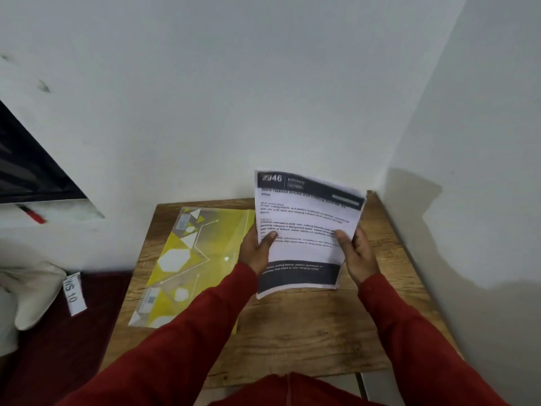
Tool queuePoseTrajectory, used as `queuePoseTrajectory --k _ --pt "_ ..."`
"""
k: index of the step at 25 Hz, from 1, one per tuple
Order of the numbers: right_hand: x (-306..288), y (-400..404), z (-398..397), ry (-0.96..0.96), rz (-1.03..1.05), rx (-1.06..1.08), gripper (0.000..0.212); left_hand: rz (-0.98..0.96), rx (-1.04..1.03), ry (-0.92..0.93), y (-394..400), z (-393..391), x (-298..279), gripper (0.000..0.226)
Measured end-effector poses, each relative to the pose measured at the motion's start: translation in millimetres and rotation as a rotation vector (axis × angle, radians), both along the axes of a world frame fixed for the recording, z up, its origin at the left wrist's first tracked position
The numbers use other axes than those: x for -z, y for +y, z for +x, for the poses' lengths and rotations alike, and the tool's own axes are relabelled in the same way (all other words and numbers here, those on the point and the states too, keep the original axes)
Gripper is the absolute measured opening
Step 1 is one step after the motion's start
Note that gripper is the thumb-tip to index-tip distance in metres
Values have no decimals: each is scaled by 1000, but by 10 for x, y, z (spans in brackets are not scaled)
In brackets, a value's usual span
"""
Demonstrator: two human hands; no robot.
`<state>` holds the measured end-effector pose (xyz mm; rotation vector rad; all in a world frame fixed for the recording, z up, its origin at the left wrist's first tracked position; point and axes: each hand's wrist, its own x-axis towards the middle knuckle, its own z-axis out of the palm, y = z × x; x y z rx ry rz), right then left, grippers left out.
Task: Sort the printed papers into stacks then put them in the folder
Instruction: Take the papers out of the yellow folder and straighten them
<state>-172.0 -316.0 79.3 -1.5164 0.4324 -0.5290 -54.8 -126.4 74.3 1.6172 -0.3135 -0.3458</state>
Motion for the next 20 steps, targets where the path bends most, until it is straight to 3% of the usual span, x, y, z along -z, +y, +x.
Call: queuePoseTrajectory --k 5,7,8,10,12,13,20 --pt "164 -79 85 36 15 6 35 84 133 52 63 71 -113 14" --pt "243 -62 65 60 81 47 36 127 64 23 243 54 16 16" --pt "263 -49 49 73 107 66 36 237 18 -71 393 94 170 24" --pt "308 -48 9 104 145 88 35 695 55 -282 779 194 551 38" --pt "385 -58 -13 137 177 105 34 1129 186 -288 1156 213 907 48" --pt "435 -49 -3 148 197 104 33 1219 219 -284 1302 194 1001 51" --pt "617 346 245 192 199 -12 42 1242 84 -292 1729 78 1064 53"
